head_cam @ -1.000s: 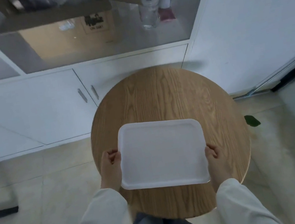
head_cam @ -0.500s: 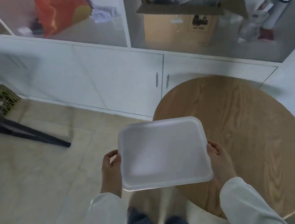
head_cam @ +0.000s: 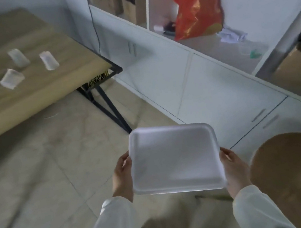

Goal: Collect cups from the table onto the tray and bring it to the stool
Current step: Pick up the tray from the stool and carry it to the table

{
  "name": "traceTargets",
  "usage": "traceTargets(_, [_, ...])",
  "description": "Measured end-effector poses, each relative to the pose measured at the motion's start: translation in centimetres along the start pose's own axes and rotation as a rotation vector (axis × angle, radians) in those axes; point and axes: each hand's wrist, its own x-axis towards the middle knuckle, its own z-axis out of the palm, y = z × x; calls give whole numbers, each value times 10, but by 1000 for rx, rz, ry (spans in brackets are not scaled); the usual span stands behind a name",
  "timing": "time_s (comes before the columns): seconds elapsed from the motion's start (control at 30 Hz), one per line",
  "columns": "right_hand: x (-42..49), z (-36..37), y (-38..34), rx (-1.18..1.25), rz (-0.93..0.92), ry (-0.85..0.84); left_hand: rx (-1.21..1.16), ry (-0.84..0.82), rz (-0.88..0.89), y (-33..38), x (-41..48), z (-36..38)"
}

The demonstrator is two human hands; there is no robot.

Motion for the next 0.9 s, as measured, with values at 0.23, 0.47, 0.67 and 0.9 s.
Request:
traceTargets(0.23, [-12,112,-47,27,-35,-175,-54,170,69,29,39,-87])
traceTargets(0.47, [-4,200,-78,-64,-75,-387,-94,308,58,44,68,-147])
traceTargets(0.67, [22,277,-110,-166,-125,-507,-142,441,69,70,105,-175])
traceTargets(0.9, [45,359,-162,-210,-181,-625,-266,597,94,116,140,-189])
